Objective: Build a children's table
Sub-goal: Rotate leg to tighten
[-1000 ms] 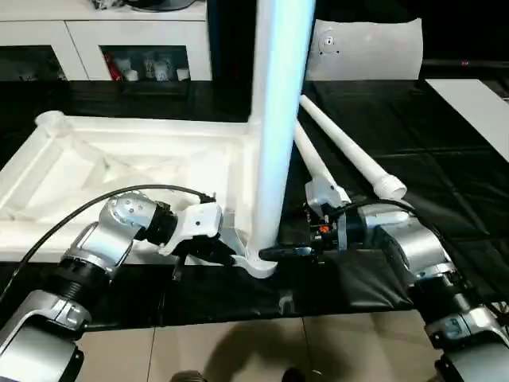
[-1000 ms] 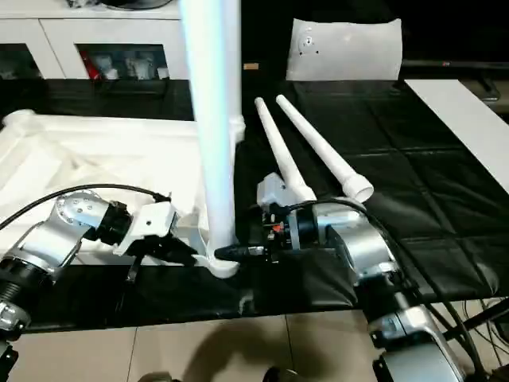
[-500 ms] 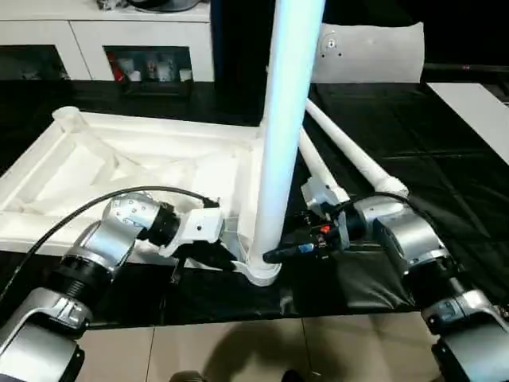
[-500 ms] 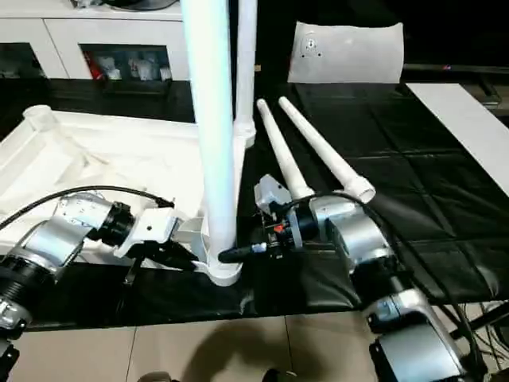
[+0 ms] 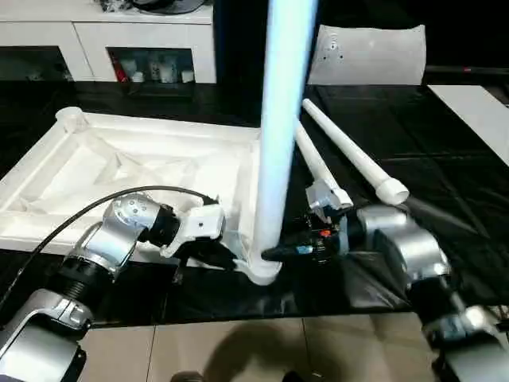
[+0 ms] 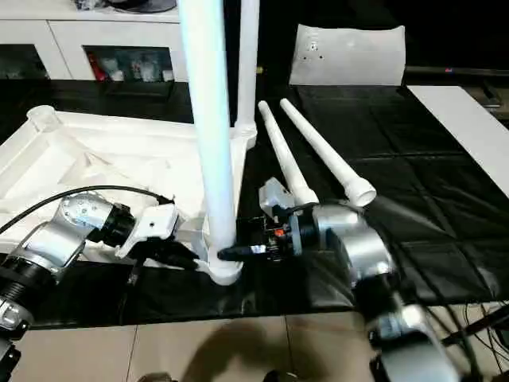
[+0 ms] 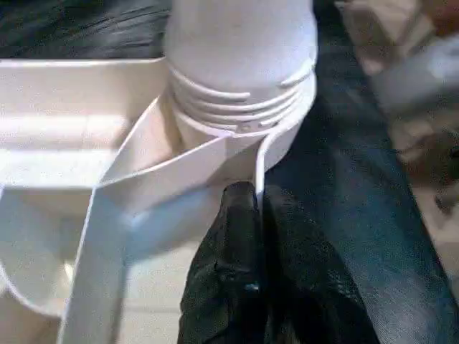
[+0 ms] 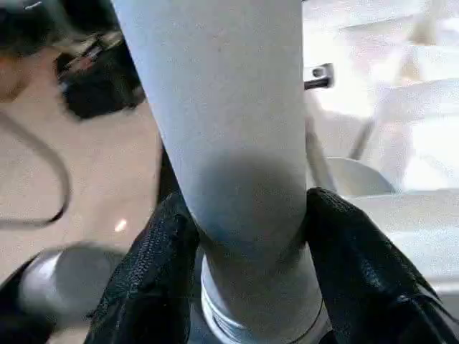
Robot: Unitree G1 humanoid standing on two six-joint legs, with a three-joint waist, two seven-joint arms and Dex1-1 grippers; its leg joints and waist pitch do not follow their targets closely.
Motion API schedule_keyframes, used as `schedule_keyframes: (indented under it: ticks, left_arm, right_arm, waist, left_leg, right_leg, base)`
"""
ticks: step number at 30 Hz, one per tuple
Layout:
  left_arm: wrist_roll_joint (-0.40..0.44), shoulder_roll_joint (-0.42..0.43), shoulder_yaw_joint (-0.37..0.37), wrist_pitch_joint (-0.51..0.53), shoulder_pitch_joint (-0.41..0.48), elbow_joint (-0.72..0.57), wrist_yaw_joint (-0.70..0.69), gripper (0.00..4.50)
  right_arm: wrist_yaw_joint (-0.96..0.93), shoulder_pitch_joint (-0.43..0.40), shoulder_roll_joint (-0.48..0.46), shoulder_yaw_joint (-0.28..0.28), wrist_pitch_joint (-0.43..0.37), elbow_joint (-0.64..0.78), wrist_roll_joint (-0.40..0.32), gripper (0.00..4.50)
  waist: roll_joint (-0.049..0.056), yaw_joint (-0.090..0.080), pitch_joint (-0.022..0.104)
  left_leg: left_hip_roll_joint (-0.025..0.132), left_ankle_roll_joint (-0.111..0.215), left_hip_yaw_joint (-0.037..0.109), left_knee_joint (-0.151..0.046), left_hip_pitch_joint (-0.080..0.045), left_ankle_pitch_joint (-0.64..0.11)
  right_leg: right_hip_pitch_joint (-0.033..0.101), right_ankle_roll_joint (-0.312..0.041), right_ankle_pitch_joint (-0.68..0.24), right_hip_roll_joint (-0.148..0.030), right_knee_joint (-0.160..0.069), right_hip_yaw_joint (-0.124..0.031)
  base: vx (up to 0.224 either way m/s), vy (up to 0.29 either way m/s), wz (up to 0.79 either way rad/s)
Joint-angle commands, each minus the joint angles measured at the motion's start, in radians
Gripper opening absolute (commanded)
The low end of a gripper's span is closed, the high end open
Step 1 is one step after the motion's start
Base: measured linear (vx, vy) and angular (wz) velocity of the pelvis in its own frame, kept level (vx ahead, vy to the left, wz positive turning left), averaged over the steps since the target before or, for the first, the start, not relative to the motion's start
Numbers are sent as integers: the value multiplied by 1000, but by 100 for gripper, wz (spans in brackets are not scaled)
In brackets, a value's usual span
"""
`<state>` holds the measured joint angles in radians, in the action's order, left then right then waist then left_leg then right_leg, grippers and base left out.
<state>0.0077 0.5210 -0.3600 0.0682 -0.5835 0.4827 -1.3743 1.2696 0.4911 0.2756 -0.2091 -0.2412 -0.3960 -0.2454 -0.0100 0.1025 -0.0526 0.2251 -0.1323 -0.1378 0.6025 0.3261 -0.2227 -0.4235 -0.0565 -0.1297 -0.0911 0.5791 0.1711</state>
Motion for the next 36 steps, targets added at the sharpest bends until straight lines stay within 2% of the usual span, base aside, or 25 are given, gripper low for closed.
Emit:
schedule_keyframes:
  ticks: [1, 5, 6, 7, 8, 9, 10, 11, 12, 13, 14, 15, 16, 17, 18, 19, 20, 21, 22, 23, 25, 27, 29, 30, 36]
  left_arm:
    - [5, -38, 49, 104, 1, -39, 142, 0]
    - [-11, -101, 92, 238, 7, -103, 264, 0]
    - [-13, -112, 98, 266, 7, -117, 288, 0]
    - [-12, -141, 114, 308, 0, -124, 341, 0]
    - [-12, -141, 114, 308, 0, -124, 341, 0]
    - [-6, -168, 126, 345, -9, -129, 390, 0]
    - [4, -195, 138, 374, -20, -129, 441, 0]
    - [15, -221, 151, 399, -30, -127, 492, 0]
    - [25, -270, 175, 421, -56, -102, 580, 0]
    - [32, -290, 186, 424, -70, -86, 623, 0]
    - [40, -306, 193, 417, -86, -62, 664, 0]
    - [48, -317, 200, 415, -98, -45, 703, 0]
    - [48, -317, 200, 415, -98, -45, 703, 0]
    - [58, -326, 207, 404, -113, -25, 749, 0]
    - [65, -327, 207, 398, -119, -16, 766, 0]
    - [70, -326, 208, 397, -123, -12, 780, 0]
    - [74, -323, 211, 396, -124, -14, 787, 0]
    - [83, -314, 210, 394, -120, -20, 783, 0]
    - [87, -310, 208, 392, -119, -22, 780, 0]
    - [94, -299, 204, 378, -114, -24, 770, 0]
    - [96, -285, 199, 363, -110, -22, 759, 0]
    - [99, -267, 188, 332, -106, -17, 736, 0]
    - [93, -248, 181, 315, -103, -7, 724, 0]
    - [95, -231, 175, 294, -103, 5, 714, 0]
    - [117, -176, 161, 179, -109, 71, 684, 0]
  right_arm:
    - [-121, -30, -59, -30, -38, 32, 22, 194]
    - [-316, -40, -158, 14, -134, 42, 31, 192]
    - [-352, -44, -177, 25, -158, 52, 30, 192]
    - [-417, -41, -214, 42, -181, 48, 31, 191]
    - [-417, -41, -214, 42, -181, 48, 31, 191]
    - [-489, -35, -249, 55, -191, 38, 39, 191]
    - [-559, -26, -283, 69, -196, 21, 47, 191]
    - [-622, -17, -313, 81, -203, 3, 53, 191]
    - [-742, 10, -364, 110, -192, -51, 67, 191]
    - [-792, 23, -385, 124, -186, -78, 74, 191]
    - [-841, 41, -404, 139, -170, -111, 81, 191]
    - [-884, 56, -422, 155, -162, -137, 86, 191]
    - [-884, 56, -422, 155, -162, -137, 86, 191]
    - [-926, 74, -440, 173, -153, -166, 89, 191]
    - [-948, 82, -449, 182, -147, -179, 91, 191]
    - [-966, 88, -460, 195, -138, -189, 87, 191]
    - [-970, 89, -465, 202, -128, -192, 88, 226]
    - [-974, 85, -465, 203, -117, -187, 98, 226]
    - [-976, 84, -464, 202, -113, -185, 102, 226]
    - [-970, 80, -465, 211, -107, -185, 95, 250]
    - [-957, 73, -459, 208, -98, -180, 97, 268]
    - [-942, 61, -447, 194, -84, -168, 110, 299]
    - [-927, 49, -432, 187, -61, -155, 114, 308]
    - [-919, 36, -420, 183, -53, -135, 117, 312]
    - [-875, -28, -374, 184, -71, 4, 91, 368]
  waist:
    - [8, -10, 62]
    - [25, -64, 56]
    - [47, -83, 57]
    - [66, -66, 52]
    - [54, -65, 46]
    - [17, -66, 49]
    - [-10, -71, 27]
    - [-25, -98, 16]
    - [26, -123, 50]
    - [75, -98, 56]
    - [67, -100, 50]
    - [74, -69, 45]
    - [2, -100, 47]
    - [-34, -96, 10]
    - [8, -136, 54]
    - [56, -118, 67]
    - [84, -75, 73]
    - [75, -90, 62]
    - [10, -106, 59]
    - [-27, -69, 36]
    - [-10, -81, 65]
    - [55, -74, 99]
    - [27, -84, 94]
    - [8, -80, 86]
    - [24, -66, 83]
  left_leg:
    - [-12, 31, -28, -62, 7, -167]
    - [-10, 34, -16, -44, -12, -312]
    - [42, 46, 11, -76, 3, -405]
    - [134, 44, 69, -158, 52, -587]
    - [136, 46, 59, -176, 23, -624]
    - [64, 19, 21, -131, -30, -624]
    - [-20, 2, -11, -49, -68, -518]
    - [-102, 42, -57, 108, -128, -350]
    - [-50, 79, -37, 57, -61, -358]
    - [92, 70, 59, -63, 90, -470]
    - [121, 60, 89, -111, 91, -520]
    - [108, 56, 50, -136, 8, -589]
    - [54, 55, 30, -68, -13, -547]
    - [-114, 43, -63, 148, -124, -341]
    - [-88, 108, -47, 100, -51, -344]
    - [42, 133, 45, 17, 71, -326]
    - [135, 133, 98, -45, 74, -352]
    - [109, 125, 66, -68, -26, -342]
    - [40, 95, 41, -27, -3, -329]
    - [-110, 74, -50, 109, -54, -237]
    - [-101, 137, -23, 66, 34, -176]
    - [63, 175, 65, -21, 32, 72]
    - [13, 146, 45, -13, 10, 204]
    - [-34, 116, 22, -11, 30, 129]
    - [-7, 132, 25, -22, 24, 162]
  right_leg:
    - [70, 20, -572, -50, -109, -38]
    - [77, 134, -676, -33, -173, 45]
    - [120, 106, -567, -44, -138, 51]
    - [162, 23, -277, -60, 73, -40]
    - [127, 4, -189, -55, 74, -72]
    - [100, -1, -368, -57, -1, -90]
    - [29, 89, -712, -40, -133, -40]
    - [-74, 198, -1100, -30, -244, 39]
    - [48, 270, -966, -46, -236, 125]
    - [217, 128, -455, -95, 103, 14]
    - [189, 65, -237, -94, 123, -56]
    - [118, 5, -193, -71, 114, -102]
    - [97, 63, -413, -69, 19, -102]
    - [-105, 254, -1080, 3, -236, 17]
    - [27, 328, -1040, -40, -195, 52]
    - [180, 313, -647, -81, -28, 35]
    - [182, 164, -317, -104, 140, -74]
    - [63, -8, -18, -101, 82, -100]
    - [82, 15, -127, -95, 20, -106]
    - [-28, 297, -878, -14, -161, -45]
    - [85, 386, -884, -46, -147, -34]
    - [112, 168, -229, -79, -40, -45]
    - [70, -61, -47, -77, -30, -52]
    - [84, -72, -177, -67, -50, -54]
    - [73, -36, -269, -66, -62, -41]
  base:
    - [0, 0, 0]
    - [0, 0, 0]
    - [0, 0, 0]
    - [-61, 24, -17]
    - [0, 0, 0]
    - [0, 0, 0]
    - [0, 0, 0]
    - [0, 0, 0]
    - [0, 0, 0]
    - [124, 85, -52]
    - [142, 117, -30]
    - [142, 117, -30]
    - [0, 0, 0]
    - [56, -72, 1]
    - [56, -72, 1]
    - [110, 28, -32]
    - [110, 35, -22]
    - [110, 35, -22]
    - [0, 0, 0]
    - [0, 0, 0]
    - [0, 0, 0]
    - [59, 55, -26]
    - [0, 0, 0]
    - [0, 0, 0]
    - [4, 9, 2]
